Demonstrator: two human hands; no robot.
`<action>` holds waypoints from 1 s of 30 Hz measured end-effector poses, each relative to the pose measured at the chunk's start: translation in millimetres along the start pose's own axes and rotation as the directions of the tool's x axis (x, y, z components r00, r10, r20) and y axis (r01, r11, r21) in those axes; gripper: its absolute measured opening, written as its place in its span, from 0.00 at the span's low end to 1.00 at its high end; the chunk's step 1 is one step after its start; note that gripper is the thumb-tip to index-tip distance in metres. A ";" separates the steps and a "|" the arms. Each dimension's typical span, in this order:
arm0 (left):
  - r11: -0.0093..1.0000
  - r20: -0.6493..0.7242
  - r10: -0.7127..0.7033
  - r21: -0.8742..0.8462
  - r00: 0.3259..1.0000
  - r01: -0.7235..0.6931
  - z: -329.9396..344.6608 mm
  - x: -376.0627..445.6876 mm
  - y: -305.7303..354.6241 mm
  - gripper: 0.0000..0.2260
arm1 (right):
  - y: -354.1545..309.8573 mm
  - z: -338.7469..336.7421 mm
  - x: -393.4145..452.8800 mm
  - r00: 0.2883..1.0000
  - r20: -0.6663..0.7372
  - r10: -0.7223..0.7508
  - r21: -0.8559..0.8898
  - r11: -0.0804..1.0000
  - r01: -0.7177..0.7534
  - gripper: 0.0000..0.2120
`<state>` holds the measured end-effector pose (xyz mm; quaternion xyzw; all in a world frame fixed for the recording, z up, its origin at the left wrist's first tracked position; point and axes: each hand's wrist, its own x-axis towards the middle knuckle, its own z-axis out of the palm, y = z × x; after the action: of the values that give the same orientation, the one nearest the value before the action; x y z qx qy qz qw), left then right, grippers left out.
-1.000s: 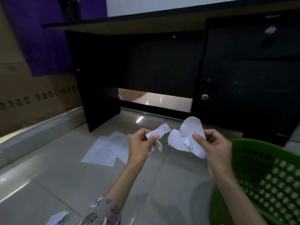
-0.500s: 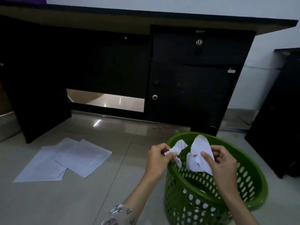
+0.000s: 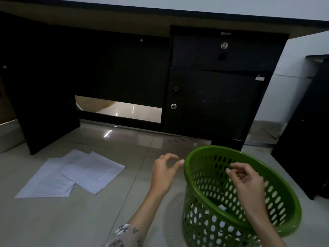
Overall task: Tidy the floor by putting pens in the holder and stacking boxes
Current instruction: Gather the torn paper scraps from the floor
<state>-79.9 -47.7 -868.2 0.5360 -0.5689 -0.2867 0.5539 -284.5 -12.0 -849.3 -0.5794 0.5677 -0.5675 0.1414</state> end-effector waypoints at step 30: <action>0.712 -0.827 -0.513 -0.262 0.228 0.652 -297.9 -204.3 -181.9 0.07 | -40.4 296.6 -188.6 0.537 0.835 -0.121 0.307 0.912 -0.273 0.10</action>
<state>214.1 174.1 -1035.4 0.8116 0.0110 -0.1246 0.5706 32.7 12.6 -1004.0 -0.7114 0.3253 -0.3163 0.5367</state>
